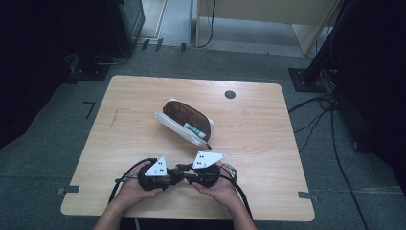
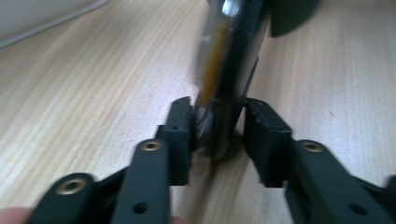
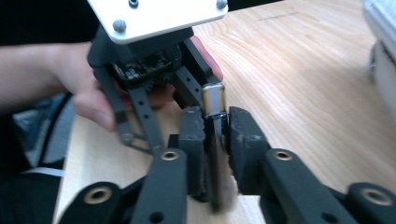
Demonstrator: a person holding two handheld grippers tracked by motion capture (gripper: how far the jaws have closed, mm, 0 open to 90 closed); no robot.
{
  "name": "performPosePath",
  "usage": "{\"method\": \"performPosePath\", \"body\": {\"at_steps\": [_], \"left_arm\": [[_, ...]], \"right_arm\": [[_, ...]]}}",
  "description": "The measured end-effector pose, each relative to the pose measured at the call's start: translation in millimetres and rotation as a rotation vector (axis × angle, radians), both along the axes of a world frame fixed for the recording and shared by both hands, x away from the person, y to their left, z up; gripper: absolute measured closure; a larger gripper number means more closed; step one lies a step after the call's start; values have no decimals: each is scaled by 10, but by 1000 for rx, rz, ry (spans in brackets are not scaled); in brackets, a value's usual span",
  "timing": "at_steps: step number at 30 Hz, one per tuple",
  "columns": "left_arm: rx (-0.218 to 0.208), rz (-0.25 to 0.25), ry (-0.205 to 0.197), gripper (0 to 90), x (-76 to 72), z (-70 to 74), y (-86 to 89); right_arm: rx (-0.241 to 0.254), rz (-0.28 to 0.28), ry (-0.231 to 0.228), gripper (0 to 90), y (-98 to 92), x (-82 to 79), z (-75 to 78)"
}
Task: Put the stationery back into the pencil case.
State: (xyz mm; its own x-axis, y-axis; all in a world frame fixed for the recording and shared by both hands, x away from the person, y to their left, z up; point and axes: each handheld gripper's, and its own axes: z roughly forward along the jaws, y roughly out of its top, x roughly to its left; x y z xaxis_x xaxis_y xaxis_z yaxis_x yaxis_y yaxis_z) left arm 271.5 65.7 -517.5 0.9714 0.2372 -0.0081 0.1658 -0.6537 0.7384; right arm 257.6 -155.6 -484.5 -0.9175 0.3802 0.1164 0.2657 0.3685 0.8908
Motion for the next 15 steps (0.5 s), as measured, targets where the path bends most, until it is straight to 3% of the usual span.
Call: {"method": "performPosePath", "body": {"at_steps": [4,8,12,15], "left_arm": [[1,13,-14,565,-11,-1,-3],[12,84,-56,486,-24,0,3],[-29,125,-31,412,-3,10,52],[-26,155,-25,320,6,12,70]], "right_arm": [[-10,0,-27,789,15,-20,3],[-13,-34,-48,790,16,-45,24],[7,-80,-49,790,-42,-36,66],[17,-118,-56,789,-98,-23,100]]}}
